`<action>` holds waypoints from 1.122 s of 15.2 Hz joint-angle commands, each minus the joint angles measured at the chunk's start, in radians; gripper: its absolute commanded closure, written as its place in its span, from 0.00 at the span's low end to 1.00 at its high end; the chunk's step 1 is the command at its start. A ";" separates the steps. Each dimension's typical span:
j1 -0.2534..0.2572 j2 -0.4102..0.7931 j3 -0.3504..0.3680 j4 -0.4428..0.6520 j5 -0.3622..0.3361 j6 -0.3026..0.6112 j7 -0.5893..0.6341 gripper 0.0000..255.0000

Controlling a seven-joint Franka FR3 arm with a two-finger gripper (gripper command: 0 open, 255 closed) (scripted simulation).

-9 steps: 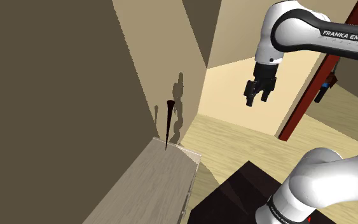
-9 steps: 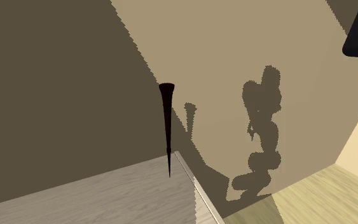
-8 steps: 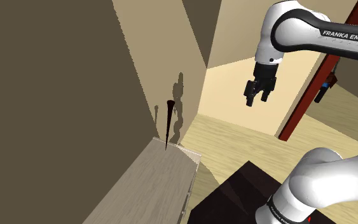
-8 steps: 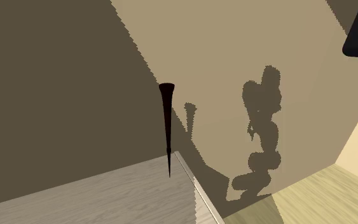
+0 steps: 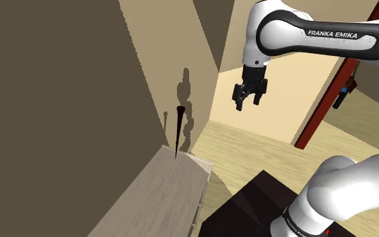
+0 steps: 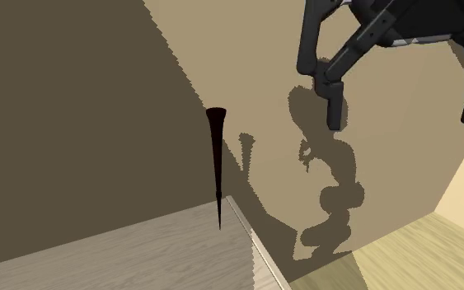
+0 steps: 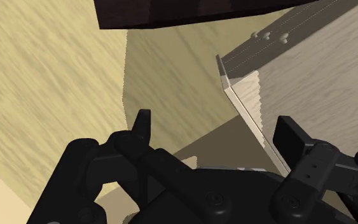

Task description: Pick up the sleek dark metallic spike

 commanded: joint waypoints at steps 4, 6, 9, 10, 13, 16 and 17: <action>0.017 0.157 0.086 0.116 0.003 0.038 0.105 0.00; 0.023 0.224 0.118 0.171 -0.005 0.048 0.147 0.00; 0.033 0.330 0.163 0.263 -0.026 0.055 0.212 0.00; 0.038 0.367 0.178 0.296 -0.036 0.055 0.234 0.00; 0.053 0.483 0.218 0.407 -0.072 0.047 0.299 0.00; 0.078 0.607 0.251 0.535 -0.120 0.025 0.362 0.00; 0.089 0.651 0.260 0.582 -0.138 0.014 0.382 0.00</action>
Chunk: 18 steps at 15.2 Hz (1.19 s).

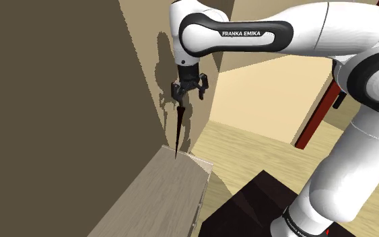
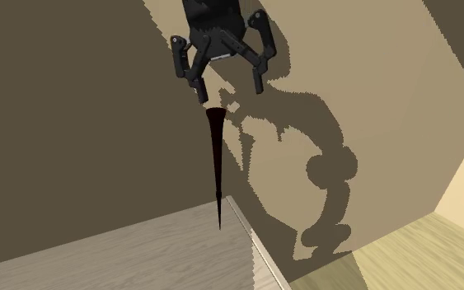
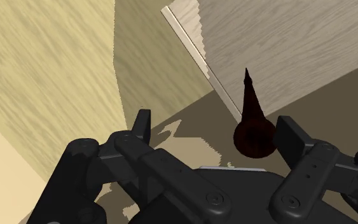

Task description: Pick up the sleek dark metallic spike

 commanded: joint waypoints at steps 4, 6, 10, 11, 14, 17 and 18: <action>0.033 0.109 0.023 0.091 -0.044 -0.002 0.063 0.00; 0.032 0.107 0.023 0.061 -0.044 0.025 0.067 0.00; 0.029 0.105 0.021 0.011 -0.044 0.073 0.074 0.00; 0.029 0.105 0.021 0.011 -0.044 0.073 0.074 0.00; 0.031 0.107 0.022 0.016 -0.044 0.069 0.076 1.00; 0.031 0.108 0.022 0.018 -0.044 0.069 0.076 1.00; 0.031 0.108 0.023 0.018 -0.044 0.069 0.076 1.00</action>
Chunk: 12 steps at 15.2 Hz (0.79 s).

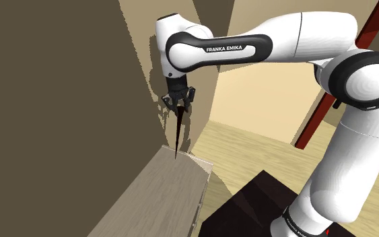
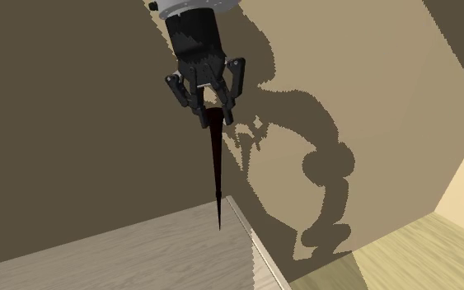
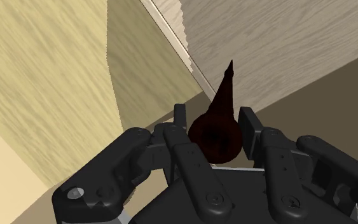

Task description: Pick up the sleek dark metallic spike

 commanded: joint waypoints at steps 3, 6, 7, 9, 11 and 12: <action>-0.002 -0.002 -0.001 -0.007 0.000 0.003 -0.002 1.00; 0.000 -0.001 0.000 0.035 0.000 -0.037 -0.008 1.00; 0.001 0.000 0.000 0.049 0.000 -0.050 -0.010 1.00; 0.002 0.003 0.001 0.080 -0.001 -0.078 -0.014 1.00; 0.004 0.006 0.001 0.111 -0.002 -0.105 -0.018 1.00; 0.005 0.009 0.002 0.127 -0.003 -0.119 -0.020 1.00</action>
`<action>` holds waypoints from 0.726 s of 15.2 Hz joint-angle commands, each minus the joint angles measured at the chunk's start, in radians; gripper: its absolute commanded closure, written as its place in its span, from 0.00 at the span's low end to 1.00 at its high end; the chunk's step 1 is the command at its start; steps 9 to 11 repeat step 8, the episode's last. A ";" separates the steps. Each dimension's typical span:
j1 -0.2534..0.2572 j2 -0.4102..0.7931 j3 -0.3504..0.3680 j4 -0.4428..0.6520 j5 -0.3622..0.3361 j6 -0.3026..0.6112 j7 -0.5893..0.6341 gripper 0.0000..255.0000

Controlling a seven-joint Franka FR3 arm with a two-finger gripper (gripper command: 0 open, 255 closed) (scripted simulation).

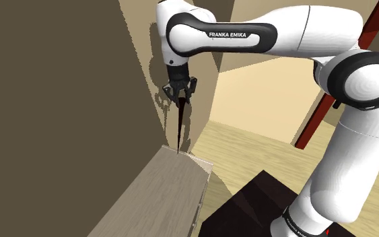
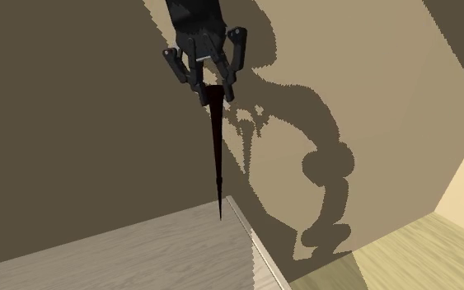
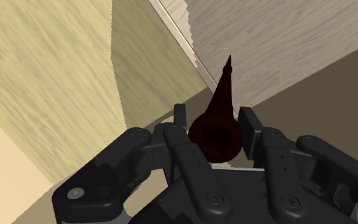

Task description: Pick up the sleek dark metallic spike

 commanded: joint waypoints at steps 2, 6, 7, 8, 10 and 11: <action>0.003 0.006 0.001 0.047 -0.002 -0.041 -0.006 1.00; 0.009 0.021 0.003 0.120 -0.008 -0.101 -0.012 1.00; 0.009 0.021 0.003 0.123 -0.009 -0.103 -0.013 1.00; 0.009 0.022 0.003 0.123 -0.009 -0.103 -0.013 1.00; 0.009 0.022 0.003 0.123 -0.009 -0.103 -0.013 1.00; 0.009 0.022 0.003 0.123 -0.009 -0.103 -0.013 1.00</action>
